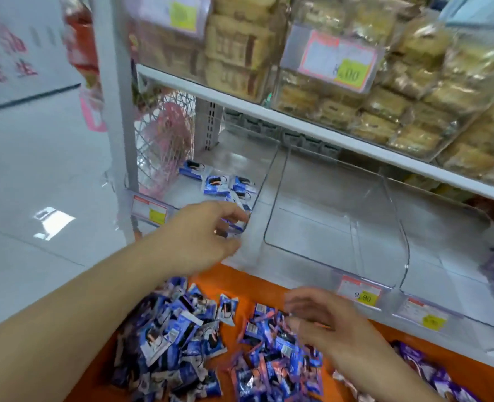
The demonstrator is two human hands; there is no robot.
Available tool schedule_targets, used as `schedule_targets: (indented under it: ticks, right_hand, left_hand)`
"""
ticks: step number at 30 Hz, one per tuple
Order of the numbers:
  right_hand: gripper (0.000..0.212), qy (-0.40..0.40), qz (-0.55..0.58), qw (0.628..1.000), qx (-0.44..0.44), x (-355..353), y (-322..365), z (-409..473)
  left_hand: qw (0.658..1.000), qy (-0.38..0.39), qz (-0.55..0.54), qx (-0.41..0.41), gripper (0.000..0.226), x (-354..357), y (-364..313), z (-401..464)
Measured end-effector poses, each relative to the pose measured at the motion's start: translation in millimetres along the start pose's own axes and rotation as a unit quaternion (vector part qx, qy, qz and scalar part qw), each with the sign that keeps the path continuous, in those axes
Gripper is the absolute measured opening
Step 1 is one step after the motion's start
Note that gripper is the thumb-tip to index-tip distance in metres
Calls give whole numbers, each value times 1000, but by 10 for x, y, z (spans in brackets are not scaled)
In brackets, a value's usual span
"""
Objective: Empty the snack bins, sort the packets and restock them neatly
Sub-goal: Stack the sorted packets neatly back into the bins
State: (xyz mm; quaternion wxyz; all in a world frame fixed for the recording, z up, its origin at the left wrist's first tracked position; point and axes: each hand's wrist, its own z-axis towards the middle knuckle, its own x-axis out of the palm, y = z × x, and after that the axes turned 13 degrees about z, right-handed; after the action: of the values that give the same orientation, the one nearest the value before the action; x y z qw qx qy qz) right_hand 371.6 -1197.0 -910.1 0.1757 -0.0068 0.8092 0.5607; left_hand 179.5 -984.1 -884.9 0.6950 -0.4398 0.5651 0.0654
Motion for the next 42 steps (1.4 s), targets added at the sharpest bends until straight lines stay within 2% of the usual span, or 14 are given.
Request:
schedule_targets:
  ticks: [3, 5, 7, 10, 13, 15, 18, 20, 25, 30, 34, 36, 38, 42]
  right_hand:
    - [32, 1, -13, 995, -99, 145, 717, 258]
    - [31, -5, -38, 987, -156, 267, 1087, 597]
    - [36, -1, -116, 976, -185, 378, 1359, 1093]
    - [56, 40, -270, 949, -160, 478, 1608, 1948]
    - [70, 84, -450, 883, -104, 527, 1709, 2678]
    - [70, 112, -491, 863, -34, 546, 1712, 2995]
    - [69, 160, -452, 875, 70, 605, 1666, 3205]
    - [66, 177, -428, 882, 88, 674, 1611, 3251]
    - [55, 164, -487, 855, 63, 777, 1526, 3260]
    - [53, 136, -448, 882, 60, 808, 1534, 3133]
    - [52, 140, -453, 879, 56, 820, 1503, 3115]
    - [45, 142, -447, 882, 44, 819, 1481, 3124]
    - [38, 133, -417, 899, 29, 808, 1468, 3131]
    - [37, 118, -350, 929, 17, 747, 1498, 3108]
  left_hand:
    - [995, -39, 87, -23, 46, -207, 404, 24]
    - [987, -22, 158, -32, 54, -249, 634, 13]
    - [982, 2, 181, -54, 65, -251, 816, -6]
    - [985, 9, 166, -52, 81, -227, 960, -4]
    - [986, 3, 163, -37, 65, -216, 1017, 20]
    - [985, -3, 171, -29, 60, -197, 1043, 33]
    - [985, -16, 168, -27, 61, -159, 1060, 46]
    - [988, -28, 151, -25, 58, -132, 1067, 56]
    - [989, -36, 139, -23, 56, -108, 1062, 65]
    - [990, -43, 130, -25, 56, -106, 1037, 47]
    - [991, -39, 123, -26, 54, -113, 1020, 45]
    - [992, -40, 118, -29, 53, -117, 1013, 46]
    - [992, -40, 118, -30, 53, -117, 1009, 49]
    - [992, -37, 118, -31, 54, -122, 1011, 58]
